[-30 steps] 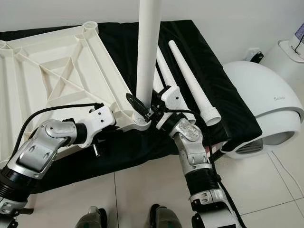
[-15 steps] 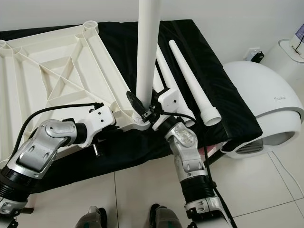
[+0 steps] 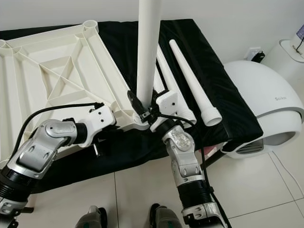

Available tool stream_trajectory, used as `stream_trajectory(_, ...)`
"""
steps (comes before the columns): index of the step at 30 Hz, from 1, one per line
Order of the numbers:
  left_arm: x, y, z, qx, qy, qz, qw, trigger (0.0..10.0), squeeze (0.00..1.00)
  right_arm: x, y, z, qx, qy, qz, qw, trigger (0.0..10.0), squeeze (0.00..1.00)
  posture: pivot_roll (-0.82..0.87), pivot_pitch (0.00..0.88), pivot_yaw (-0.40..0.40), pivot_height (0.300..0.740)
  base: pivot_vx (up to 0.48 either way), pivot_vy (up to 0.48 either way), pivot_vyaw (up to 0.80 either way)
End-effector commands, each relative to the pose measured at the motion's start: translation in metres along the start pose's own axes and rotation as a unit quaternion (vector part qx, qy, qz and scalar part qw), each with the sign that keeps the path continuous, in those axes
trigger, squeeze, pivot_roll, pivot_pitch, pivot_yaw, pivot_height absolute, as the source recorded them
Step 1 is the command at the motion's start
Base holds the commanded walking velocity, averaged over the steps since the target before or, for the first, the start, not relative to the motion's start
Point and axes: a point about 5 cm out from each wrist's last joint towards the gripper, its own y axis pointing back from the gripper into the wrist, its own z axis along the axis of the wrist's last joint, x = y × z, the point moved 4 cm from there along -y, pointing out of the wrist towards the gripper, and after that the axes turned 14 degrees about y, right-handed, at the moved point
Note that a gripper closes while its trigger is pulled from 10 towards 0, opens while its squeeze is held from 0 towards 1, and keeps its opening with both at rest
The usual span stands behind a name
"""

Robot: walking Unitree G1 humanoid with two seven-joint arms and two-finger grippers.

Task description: Building children table

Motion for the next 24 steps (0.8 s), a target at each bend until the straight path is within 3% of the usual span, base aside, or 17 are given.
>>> stream_trajectory(1, -0.0019, -0.0035, 0.0015, 0.002, -0.013, 0.006, 1.0, 10.0, 0.0, 0.0112, 0.0114, -0.0292, 0.069, -0.017, 0.004, 0.997, 10.0, 0.0, 0.05, 0.197, -0.032, 0.74, 0.0, 0.0, 0.0)
stream_trajectory(24, -0.0019, -0.0025, 0.0017, 0.003, -0.014, 0.007, 1.0, 10.0, 0.0, 0.004, 0.0143, -0.0313, 0.101, 0.018, -0.101, 0.99, 10.0, 0.0, 0.06, 0.187, -0.039, 0.74, 0.0, 0.0, 0.0)
